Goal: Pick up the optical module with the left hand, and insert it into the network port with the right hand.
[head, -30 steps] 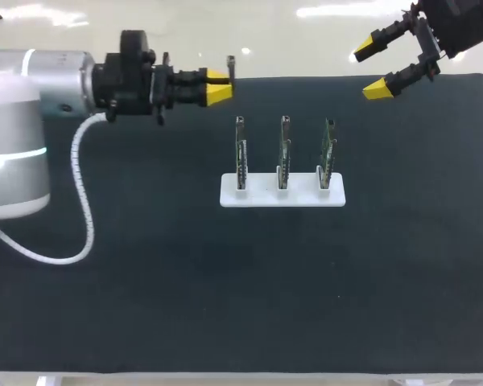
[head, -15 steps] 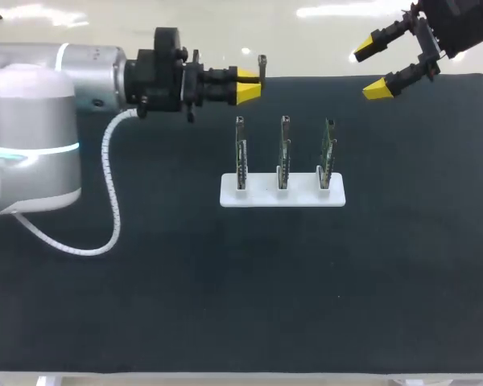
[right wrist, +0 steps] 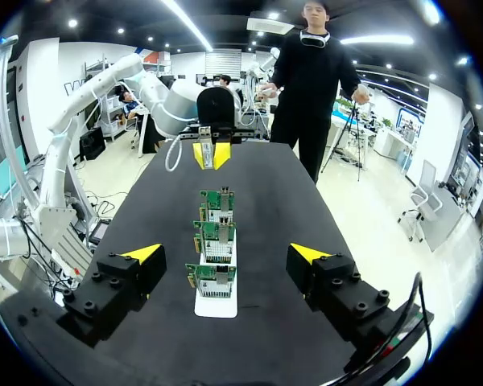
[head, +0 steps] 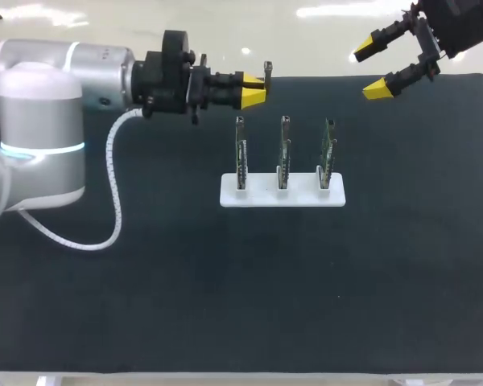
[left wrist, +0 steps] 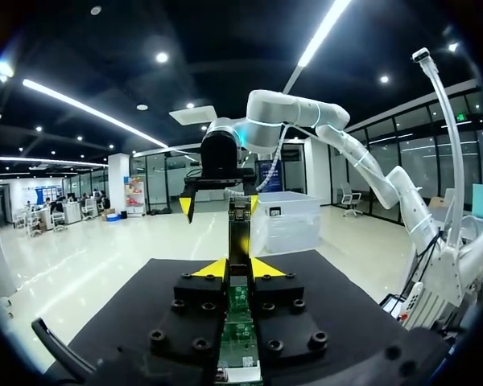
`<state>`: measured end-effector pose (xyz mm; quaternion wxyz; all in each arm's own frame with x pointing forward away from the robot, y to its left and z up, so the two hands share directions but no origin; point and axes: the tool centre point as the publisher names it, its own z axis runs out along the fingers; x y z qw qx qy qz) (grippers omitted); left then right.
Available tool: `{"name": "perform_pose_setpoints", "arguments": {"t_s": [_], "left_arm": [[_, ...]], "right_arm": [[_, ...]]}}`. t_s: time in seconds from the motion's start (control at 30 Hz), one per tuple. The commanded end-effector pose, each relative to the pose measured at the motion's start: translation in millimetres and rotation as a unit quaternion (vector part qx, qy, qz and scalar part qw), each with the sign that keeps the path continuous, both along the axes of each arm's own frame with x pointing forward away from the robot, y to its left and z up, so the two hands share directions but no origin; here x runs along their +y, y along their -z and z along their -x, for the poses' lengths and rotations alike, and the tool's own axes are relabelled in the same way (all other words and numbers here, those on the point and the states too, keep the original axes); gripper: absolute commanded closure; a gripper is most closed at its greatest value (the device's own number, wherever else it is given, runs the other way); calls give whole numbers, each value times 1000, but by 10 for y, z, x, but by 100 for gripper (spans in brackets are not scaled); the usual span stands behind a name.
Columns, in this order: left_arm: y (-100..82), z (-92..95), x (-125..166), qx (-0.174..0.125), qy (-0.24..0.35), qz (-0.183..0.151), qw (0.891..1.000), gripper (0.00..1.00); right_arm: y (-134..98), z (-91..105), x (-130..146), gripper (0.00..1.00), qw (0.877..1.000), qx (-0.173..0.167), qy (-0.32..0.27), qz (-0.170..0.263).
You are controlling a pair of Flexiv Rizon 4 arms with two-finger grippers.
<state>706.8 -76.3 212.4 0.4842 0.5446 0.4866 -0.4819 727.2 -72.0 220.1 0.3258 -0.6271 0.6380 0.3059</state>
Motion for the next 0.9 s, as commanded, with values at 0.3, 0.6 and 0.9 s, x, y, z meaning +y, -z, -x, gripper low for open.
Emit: {"name": "perform_pose_setpoints", "arguments": {"t_s": [0.3,0.6,0.9], "left_arm": [[11,-36,-15,0,3,-1,1000,100],[11,-36,-15,0,3,-1,1000,100],[11,-36,-15,0,3,-1,1000,100]], "right_arm": [[-1,-3,4,0,1000,0,0,0],[-1,-3,4,0,1000,0,0,0],[-155,-103,389,0,999,17,7,-32]]}}
